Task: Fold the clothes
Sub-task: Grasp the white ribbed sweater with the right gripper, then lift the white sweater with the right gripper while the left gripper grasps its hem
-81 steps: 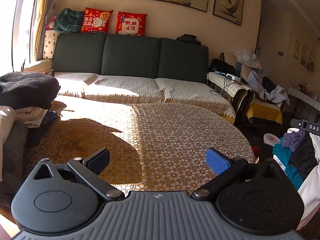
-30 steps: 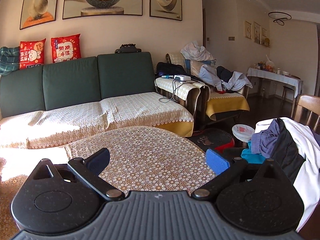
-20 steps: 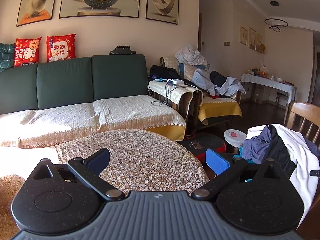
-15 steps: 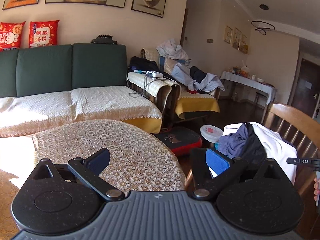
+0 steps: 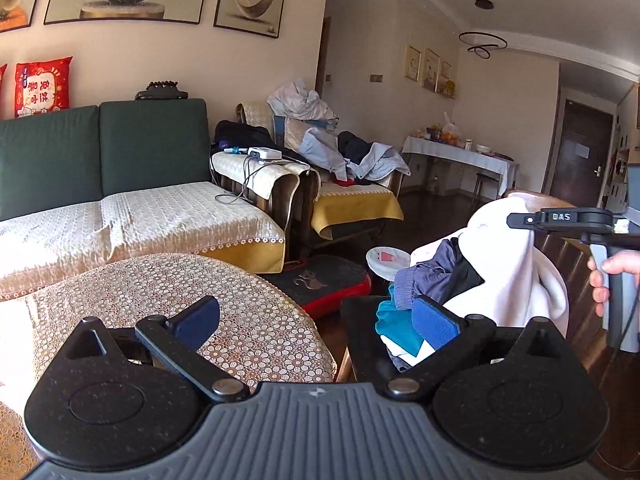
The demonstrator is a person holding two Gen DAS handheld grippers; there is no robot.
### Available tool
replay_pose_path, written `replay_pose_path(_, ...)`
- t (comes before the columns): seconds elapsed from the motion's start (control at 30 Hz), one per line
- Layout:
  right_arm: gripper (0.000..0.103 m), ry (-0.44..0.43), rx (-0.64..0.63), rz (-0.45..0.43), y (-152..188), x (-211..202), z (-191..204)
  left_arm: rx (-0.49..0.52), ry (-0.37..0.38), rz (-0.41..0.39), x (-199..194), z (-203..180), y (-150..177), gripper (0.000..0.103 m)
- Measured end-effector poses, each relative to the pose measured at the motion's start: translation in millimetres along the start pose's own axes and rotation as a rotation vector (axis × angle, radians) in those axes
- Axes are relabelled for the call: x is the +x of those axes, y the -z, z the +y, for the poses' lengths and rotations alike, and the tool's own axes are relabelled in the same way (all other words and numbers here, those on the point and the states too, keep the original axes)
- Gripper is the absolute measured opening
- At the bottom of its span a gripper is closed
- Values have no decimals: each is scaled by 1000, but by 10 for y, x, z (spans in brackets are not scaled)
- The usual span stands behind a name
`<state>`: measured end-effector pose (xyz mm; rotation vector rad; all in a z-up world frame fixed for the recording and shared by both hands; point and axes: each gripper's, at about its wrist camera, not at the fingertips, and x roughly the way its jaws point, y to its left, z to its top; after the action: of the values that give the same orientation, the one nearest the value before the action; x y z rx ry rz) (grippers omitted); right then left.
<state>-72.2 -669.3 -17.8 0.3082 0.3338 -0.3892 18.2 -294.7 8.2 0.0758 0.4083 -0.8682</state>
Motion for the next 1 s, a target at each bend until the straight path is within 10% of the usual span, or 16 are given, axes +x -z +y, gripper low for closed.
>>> replay_pose_path(0.53, 103, 72, -210, 124, 424, 233, 350, -7, -18, -12, -75, 49, 5, 103)
replay_pose_path(1.0, 103, 13, -8, 154, 366, 191, 131, 62, 38, 28, -43, -74, 178, 103)
